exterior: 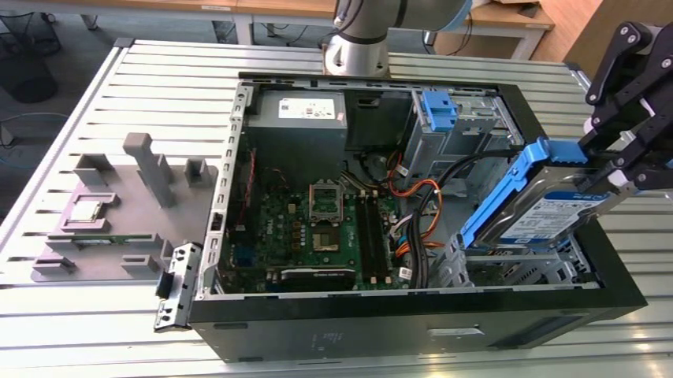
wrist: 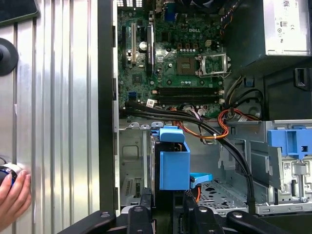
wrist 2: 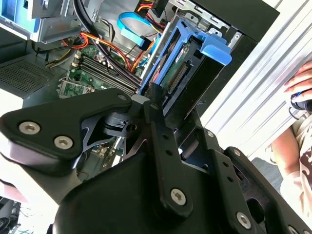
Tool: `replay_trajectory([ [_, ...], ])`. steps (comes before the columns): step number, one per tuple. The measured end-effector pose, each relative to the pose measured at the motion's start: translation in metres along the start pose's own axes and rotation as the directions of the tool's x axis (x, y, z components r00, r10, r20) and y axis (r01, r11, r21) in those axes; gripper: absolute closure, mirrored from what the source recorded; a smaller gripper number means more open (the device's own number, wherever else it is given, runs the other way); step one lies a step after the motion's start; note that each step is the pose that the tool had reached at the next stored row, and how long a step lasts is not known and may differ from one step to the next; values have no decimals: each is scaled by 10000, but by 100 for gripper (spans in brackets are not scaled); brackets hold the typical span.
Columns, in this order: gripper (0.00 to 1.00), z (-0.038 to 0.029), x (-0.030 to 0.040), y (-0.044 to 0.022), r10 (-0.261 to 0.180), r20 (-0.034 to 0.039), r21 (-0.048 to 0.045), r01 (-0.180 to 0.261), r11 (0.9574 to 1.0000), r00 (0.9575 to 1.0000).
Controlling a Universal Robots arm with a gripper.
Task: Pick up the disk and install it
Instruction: 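Insert the disk into the insertion slot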
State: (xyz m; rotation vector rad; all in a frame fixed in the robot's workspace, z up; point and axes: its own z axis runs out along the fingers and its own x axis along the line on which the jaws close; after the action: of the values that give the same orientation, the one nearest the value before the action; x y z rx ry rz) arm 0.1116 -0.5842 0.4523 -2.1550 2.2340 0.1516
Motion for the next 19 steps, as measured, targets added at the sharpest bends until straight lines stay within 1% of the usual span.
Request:
replay_trajectory([
  [13, 65, 7, 1, 8, -94, -4, 3, 94, 10000, 10000],
  [19, 65, 25, 4, 7, -136, -4, 0, 136, 9999, 9999],
])
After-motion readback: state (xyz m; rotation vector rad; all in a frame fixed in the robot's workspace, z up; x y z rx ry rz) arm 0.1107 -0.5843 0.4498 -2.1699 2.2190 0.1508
